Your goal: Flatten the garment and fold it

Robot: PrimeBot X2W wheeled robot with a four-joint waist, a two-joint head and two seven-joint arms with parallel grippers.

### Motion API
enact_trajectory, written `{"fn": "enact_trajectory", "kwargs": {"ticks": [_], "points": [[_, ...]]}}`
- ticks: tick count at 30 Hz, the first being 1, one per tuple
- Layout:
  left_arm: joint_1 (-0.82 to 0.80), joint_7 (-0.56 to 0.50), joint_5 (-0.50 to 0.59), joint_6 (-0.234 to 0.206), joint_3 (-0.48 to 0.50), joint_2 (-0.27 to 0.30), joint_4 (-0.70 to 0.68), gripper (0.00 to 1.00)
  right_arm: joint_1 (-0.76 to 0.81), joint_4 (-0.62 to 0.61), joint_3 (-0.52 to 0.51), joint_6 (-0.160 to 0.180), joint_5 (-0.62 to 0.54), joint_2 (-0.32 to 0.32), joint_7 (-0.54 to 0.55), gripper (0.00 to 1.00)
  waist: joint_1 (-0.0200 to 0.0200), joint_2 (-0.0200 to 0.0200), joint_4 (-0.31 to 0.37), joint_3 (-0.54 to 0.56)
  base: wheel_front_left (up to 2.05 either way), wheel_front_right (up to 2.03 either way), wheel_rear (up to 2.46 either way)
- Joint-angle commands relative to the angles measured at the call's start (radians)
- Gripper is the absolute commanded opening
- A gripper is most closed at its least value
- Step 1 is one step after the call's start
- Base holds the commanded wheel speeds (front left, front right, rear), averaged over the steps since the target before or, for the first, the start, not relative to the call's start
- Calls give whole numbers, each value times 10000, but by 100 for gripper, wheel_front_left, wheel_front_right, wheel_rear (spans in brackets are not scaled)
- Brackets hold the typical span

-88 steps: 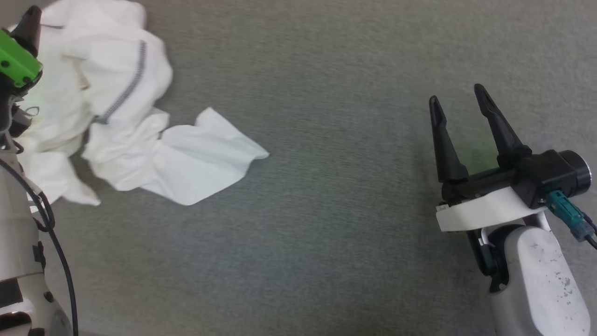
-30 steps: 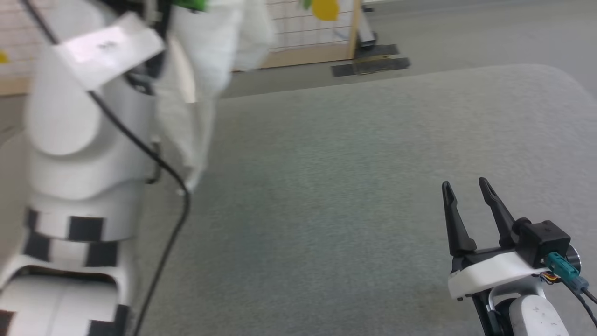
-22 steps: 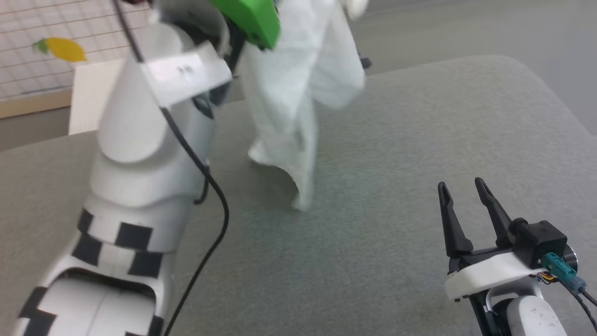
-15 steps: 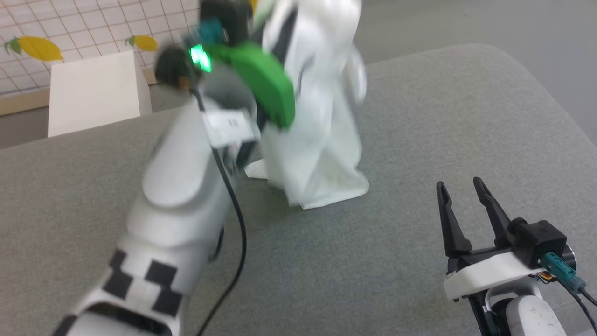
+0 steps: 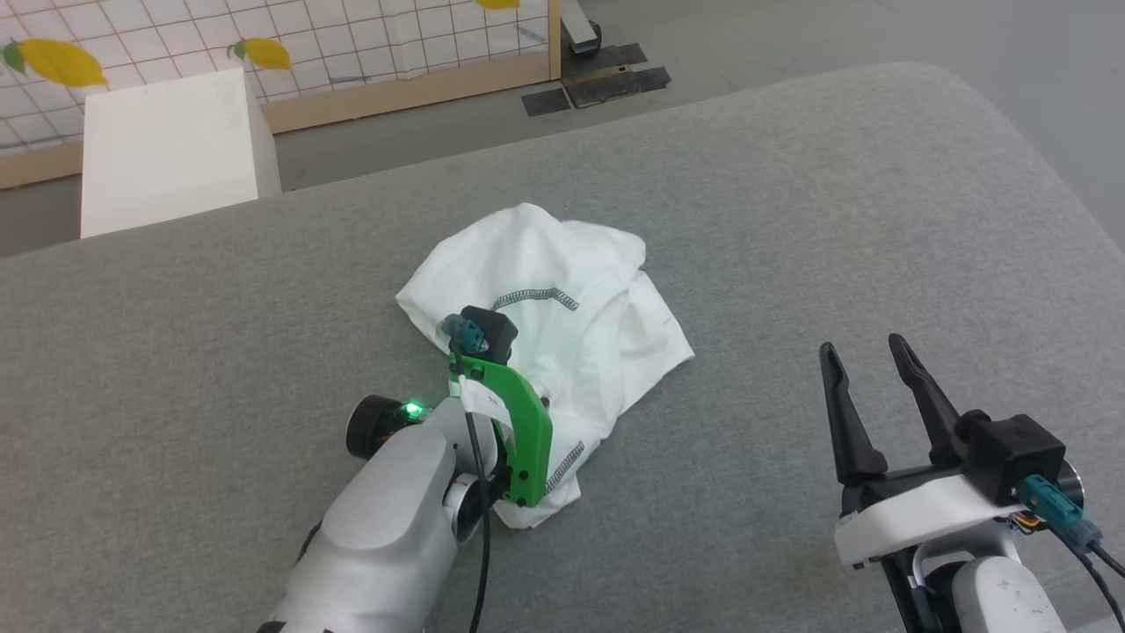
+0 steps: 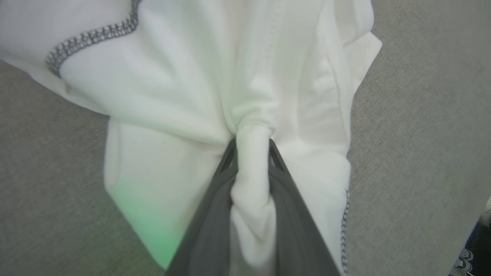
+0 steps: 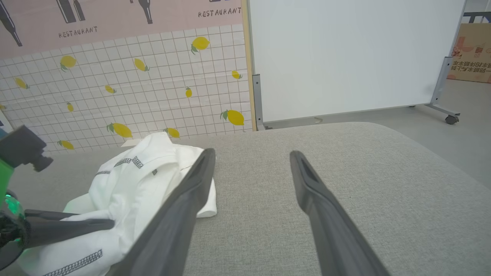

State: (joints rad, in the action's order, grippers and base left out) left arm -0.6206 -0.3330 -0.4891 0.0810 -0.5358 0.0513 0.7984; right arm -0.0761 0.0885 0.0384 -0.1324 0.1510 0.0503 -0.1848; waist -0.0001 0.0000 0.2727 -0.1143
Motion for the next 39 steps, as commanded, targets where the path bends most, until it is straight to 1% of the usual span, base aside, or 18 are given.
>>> {"fn": "enact_trajectory", "kwargs": {"ticks": [1,4,6,8,11,12,13,15,19,25,29,32,37,39], "points": [[206,44,-193,-45,1,7,43,100,-24,-16,-7,17,53,-1,7,100,1,0,-101,0,0,0,0],[135,816,-420,-124,217,0,-427,100,2,-28,-36,17,19,-1,30,100,1,0,-260,44,0,0,0],[108,1749,-540,-115,450,-2,-949,100,27,-57,-78,17,-2,-1,44,100,1,0,-381,85,0,0,0],[127,2908,-515,-125,700,43,-1525,100,47,-98,-132,17,-40,-1,66,100,1,0,-517,141,0,0,0],[317,4600,-330,-254,1089,348,-2294,100,72,-182,-239,17,-128,-1,118,100,1,0,-717,240,0,0,0],[411,5021,-308,-299,1219,441,-2470,100,80,-218,-267,17,-153,-1,136,100,1,0,-769,261,0,0,0],[544,5385,-271,-362,1372,563,-2674,100,90,-262,-297,17,-184,-1,160,100,1,0,-832,296,0,0,0],[853,5726,-219,-478,1655,757,-3064,100,107,-336,-348,17,-242,-1,209,100,1,0,-953,355,0,0,0],[1638,5926,-57,-601,2238,1112,-3882,100,144,-503,-416,17,-344,-1,321,100,1,0,-1160,412,0,0,0],[3167,5943,450,-616,3200,1238,-5241,100,221,-677,-503,17,-432,-1,468,100,1,0,-1502,469,0,0,0],[4155,5945,801,-671,3890,1106,-5910,100,255,-751,-564,17,-468,-1,553,100,1,0,-1693,518,0,0,0],[4820,5946,1077,-696,4167,901,-6370,100,316,-787,-621,17,-493,-1,620,100,1,0,-1865,551,0,0,0],[5365,5946,1351,-434,4537,702,-6621,100,341,-774,-638,17,-448,-1,705,100,1,0,-2134,532,0,0,0],[5460,5946,1458,-399,4614,587,-6707,100,306,-745,-693,17,-380,-1,777,100,1,0,-2230,494,0,0,0]]}}
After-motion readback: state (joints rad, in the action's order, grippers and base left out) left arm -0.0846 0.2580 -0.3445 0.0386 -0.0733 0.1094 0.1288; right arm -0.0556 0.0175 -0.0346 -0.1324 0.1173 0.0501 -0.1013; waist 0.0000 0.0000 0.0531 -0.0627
